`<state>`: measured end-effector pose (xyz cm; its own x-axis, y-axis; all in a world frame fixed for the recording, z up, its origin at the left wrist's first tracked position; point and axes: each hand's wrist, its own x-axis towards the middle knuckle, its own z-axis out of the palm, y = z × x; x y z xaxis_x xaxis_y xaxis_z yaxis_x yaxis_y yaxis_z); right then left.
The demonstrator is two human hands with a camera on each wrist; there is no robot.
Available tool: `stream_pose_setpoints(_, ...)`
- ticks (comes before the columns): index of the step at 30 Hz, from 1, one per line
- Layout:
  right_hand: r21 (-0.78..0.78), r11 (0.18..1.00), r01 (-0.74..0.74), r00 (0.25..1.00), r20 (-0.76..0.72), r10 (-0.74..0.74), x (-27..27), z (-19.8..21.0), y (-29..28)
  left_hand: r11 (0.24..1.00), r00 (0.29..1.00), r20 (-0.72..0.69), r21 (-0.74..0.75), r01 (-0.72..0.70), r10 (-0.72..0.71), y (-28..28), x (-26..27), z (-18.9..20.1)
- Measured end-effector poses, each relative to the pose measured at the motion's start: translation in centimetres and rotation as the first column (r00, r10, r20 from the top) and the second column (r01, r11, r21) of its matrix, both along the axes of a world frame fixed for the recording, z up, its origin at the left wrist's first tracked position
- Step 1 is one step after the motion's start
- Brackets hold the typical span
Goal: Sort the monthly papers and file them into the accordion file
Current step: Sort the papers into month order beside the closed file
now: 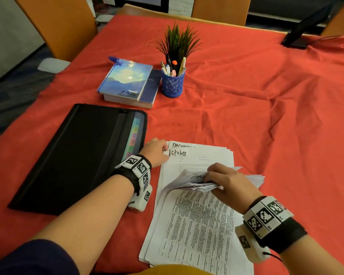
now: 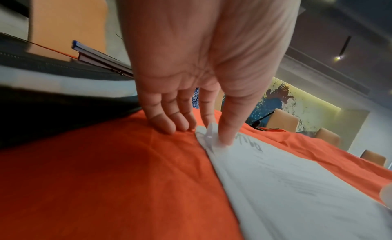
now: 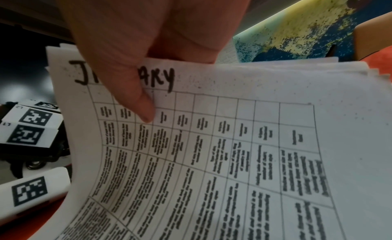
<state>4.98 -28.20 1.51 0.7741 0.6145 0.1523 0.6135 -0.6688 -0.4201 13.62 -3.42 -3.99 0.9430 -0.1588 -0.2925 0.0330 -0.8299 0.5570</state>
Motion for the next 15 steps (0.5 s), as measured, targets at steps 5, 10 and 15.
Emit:
stream_pose_setpoints(5,0.005,1.000,0.005,1.000,-0.003,-0.005,0.0,0.0,-0.1,0.966,1.000,0.020,-0.260,-0.015,0.021,0.2,-0.7,1.4)
stream_pose_setpoints(10,-0.014,0.999,0.032,0.999,-0.010,-0.032,0.3,-0.2,0.0,0.725,0.962,-0.219,-0.688,-0.035,-0.161,0.3,-3.5,4.0)
stream_pose_setpoints(15,-0.072,0.997,-0.021,0.986,0.165,0.032,0.7,-0.4,0.3,0.697,0.892,-0.331,-0.717,-0.024,-0.309,1.0,-4.1,4.2)
